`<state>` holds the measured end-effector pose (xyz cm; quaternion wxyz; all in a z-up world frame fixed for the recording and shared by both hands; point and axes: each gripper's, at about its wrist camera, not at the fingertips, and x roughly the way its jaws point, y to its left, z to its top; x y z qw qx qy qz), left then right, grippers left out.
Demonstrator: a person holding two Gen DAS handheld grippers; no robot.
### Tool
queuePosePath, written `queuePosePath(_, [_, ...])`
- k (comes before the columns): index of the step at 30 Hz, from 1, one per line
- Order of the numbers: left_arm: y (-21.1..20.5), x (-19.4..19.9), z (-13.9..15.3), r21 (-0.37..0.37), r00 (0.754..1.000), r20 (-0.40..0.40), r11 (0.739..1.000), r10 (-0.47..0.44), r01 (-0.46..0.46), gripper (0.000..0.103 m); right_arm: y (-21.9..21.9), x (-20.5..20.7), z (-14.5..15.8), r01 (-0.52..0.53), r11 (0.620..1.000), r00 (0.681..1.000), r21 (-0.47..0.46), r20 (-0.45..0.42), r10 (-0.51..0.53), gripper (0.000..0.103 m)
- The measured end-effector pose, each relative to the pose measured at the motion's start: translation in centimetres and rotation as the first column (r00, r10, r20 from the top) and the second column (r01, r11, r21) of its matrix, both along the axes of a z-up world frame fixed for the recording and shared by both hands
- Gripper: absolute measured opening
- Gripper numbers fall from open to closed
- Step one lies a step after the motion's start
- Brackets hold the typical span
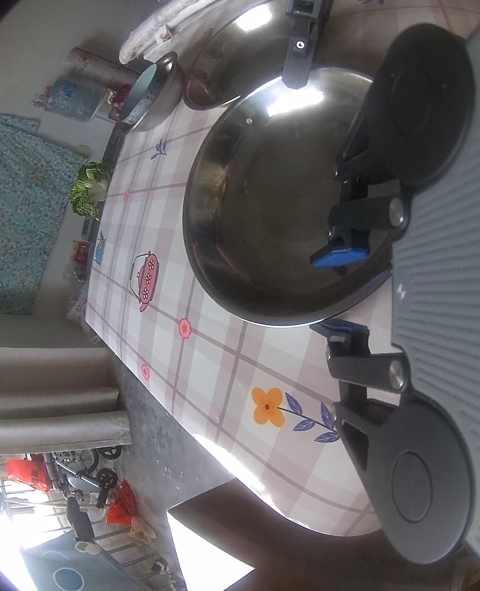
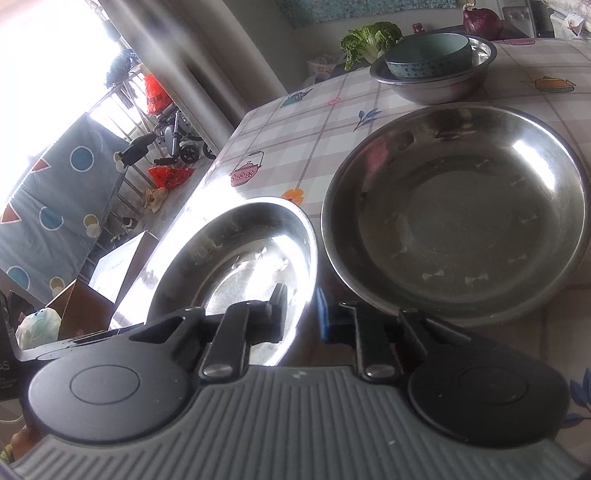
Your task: Organize plates and bowls
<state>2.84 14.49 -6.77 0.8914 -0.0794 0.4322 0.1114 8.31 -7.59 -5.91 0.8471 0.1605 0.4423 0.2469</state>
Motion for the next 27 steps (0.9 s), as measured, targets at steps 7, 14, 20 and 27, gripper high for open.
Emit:
queuePosePath(7, [0.2,-0.7,0.2,-0.029,1.000,-0.017,0.999,0.016,-0.016,0.019,-1.0,-0.7,-0.3,-0.025,0.999,1.000,0.026,-0.014,0.026,0.010])
queuePosePath(14, [-0.3,-2.7,0.3,-0.080,0.998,-0.046,0.996,-0.035,0.031,0.019,-2.5,-2.3,-0.5,-0.060,0.997,0.997,0.057,-0.050,0.063,0.011])
queuePosePath(20, [-0.3,-3.5,0.7,-0.084,0.998,-0.026,0.995,-0.059,0.057,0.023,-3.6,-2.9,-1.1,-0.067,0.992,0.995,0.104,-0.073,0.074,0.013])
queuePosePath(27, [0.4,-2.4,0.9,-0.081,0.999,-0.005,0.996,-0.046,0.046,0.037,-3.3,-2.3,-0.7,-0.056,0.996,0.998,0.069,-0.031,0.058,0.016])
